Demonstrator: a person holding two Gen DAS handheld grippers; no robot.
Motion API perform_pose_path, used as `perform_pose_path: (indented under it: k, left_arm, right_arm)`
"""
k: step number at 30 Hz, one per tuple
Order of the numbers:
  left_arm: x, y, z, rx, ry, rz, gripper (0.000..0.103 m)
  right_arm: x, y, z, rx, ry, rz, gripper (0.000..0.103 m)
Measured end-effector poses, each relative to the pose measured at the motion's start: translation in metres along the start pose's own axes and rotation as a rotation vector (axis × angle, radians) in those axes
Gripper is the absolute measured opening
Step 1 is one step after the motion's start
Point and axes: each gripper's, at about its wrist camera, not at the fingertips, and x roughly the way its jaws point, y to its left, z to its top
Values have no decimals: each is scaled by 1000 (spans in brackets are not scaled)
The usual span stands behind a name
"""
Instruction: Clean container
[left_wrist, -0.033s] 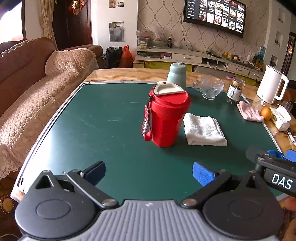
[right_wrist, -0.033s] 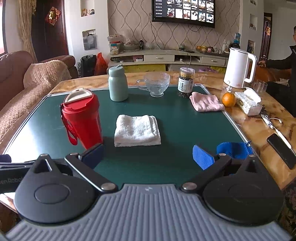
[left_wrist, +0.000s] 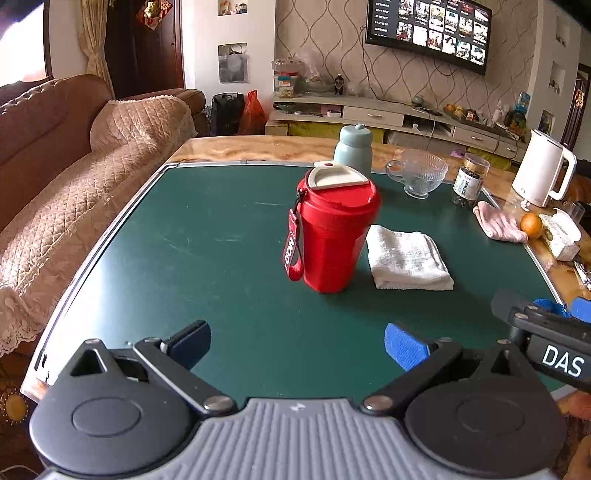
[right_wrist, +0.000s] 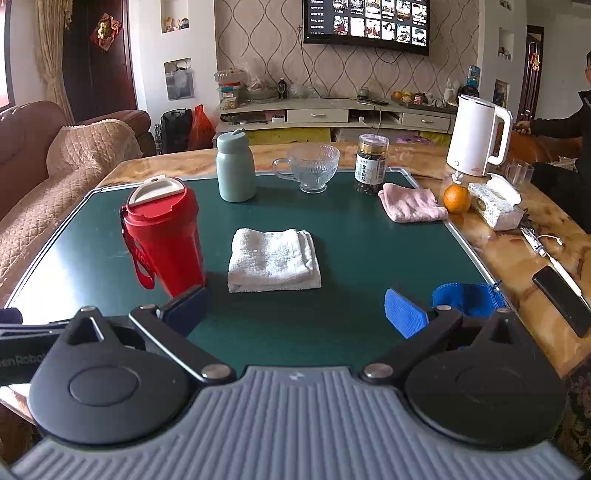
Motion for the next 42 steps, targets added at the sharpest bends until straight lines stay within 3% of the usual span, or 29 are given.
perform_pose_path:
  k: [42]
  left_arm:
    - [2,5,-3,-10,20,13,103]
  right_arm:
    - [4,5,1,-10,20,5,103]
